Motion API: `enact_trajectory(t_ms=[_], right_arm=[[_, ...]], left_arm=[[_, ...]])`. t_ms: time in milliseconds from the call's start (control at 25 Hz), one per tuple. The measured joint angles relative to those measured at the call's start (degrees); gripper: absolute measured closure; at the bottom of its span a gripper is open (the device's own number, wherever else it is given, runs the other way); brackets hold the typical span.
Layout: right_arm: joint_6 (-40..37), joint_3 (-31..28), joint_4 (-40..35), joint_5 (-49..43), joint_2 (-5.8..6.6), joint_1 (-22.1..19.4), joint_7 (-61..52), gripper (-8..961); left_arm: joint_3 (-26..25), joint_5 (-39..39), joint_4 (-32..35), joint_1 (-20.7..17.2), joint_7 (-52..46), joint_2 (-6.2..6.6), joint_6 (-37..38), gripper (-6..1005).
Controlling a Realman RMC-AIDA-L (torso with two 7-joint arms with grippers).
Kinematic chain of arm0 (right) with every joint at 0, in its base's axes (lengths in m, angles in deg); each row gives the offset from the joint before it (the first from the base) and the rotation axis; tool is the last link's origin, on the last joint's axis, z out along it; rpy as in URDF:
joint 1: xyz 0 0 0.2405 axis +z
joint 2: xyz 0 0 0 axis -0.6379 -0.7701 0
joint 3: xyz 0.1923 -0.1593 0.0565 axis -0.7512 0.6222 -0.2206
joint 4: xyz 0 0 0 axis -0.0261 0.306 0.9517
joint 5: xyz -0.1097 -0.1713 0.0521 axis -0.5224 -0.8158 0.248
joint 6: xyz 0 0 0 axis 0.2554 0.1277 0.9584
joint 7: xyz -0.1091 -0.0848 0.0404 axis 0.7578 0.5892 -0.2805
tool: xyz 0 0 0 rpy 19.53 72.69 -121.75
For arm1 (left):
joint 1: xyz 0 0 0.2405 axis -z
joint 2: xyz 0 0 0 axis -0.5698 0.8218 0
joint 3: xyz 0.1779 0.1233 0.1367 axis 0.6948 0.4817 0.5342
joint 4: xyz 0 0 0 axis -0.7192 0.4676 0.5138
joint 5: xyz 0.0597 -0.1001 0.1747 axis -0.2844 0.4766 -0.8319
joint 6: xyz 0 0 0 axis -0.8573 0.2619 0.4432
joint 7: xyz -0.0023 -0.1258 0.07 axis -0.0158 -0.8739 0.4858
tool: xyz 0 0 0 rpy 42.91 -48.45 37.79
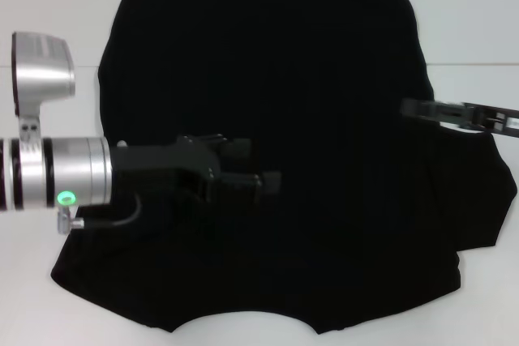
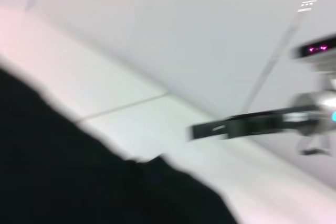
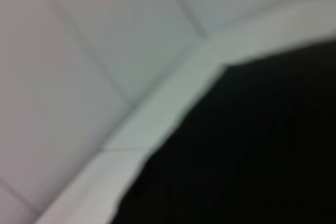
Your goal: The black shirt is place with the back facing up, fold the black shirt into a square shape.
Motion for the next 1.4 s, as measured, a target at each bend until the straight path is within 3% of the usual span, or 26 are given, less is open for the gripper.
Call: enact_trajectory(t_ms=[120, 200, 440, 840, 1400], right_arm=[[0.06, -0.01, -0.84, -5.48, 3.49, -0.86, -12.24, 64], [-0.75, -0.08, -2.98, -9.65, 4.66, -1.7, -19.12, 65], [-6.32, -0.84, -10.02, -20.33, 5.6, -4.05, -31.17, 65], [-7.22, -2.83, -9.84, -31.18, 5.87, -4.03, -34.94, 65], [0.57, -2.28, -5.18, -31.44, 3.7, -0.26, -34.3, 70]], left_arm=[[0.09, 1.96, -2.33, -0.99, 9.21, -0.67, 0.69, 159], [0.58, 1.96, -3.62, -1.27, 14.18, -0.99, 0.83, 88], [2.95, 1.62, -5.51, -1.49, 21.06, -1.12, 1.08, 50], [6.77, 0.49, -5.1, -0.93, 23.39, -1.07, 1.02, 51], [7.7, 0.25, -5.26, -0.72, 23.66, -1.06, 0.07, 50]])
